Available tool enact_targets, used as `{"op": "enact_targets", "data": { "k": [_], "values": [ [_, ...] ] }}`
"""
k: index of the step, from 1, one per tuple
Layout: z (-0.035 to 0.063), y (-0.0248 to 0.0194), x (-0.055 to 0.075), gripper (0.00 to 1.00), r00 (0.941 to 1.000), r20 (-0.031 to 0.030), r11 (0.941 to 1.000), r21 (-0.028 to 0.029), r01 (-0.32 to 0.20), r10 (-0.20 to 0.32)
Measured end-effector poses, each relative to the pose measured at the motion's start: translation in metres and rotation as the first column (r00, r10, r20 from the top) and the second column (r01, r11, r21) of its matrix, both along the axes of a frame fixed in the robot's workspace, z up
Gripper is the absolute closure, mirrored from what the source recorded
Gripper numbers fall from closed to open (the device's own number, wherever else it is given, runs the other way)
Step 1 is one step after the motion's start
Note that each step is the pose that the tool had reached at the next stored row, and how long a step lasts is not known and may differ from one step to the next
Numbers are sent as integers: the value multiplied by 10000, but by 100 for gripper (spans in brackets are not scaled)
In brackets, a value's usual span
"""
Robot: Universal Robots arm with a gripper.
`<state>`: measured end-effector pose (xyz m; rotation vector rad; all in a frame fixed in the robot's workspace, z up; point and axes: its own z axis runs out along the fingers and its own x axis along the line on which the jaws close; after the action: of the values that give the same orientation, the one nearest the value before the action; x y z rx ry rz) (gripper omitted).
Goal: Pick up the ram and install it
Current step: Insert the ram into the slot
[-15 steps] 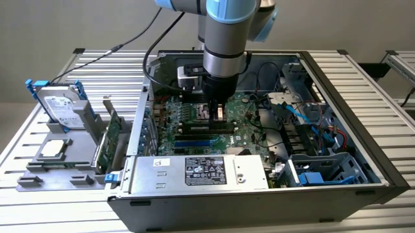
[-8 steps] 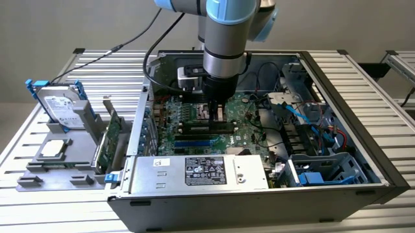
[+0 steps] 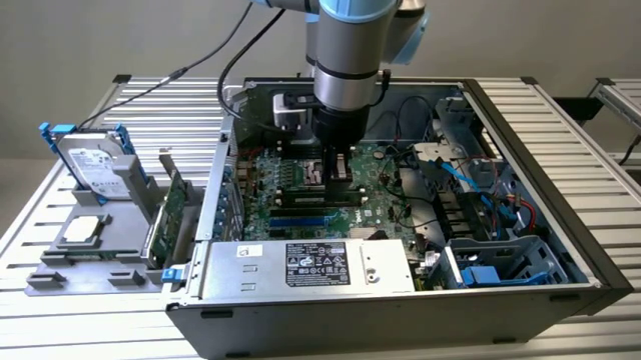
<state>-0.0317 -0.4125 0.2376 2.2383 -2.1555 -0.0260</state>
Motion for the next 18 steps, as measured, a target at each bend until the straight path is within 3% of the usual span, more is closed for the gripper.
{"op": "enact_targets", "data": {
  "k": [4, 10, 14, 18],
  "values": [
    [128, -1, -19, 55, 10000, -1, 10000, -1, 0, 0],
    [151, -6, -38, 56, 10000, -3, 10000, 10, -1, 1],
    [152, -6, -39, 81, 10000, -4, 10000, 10, 0, 0],
    [152, -6, -39, 89, 10000, -4, 10000, 12, 0, 0]
  ]
}}
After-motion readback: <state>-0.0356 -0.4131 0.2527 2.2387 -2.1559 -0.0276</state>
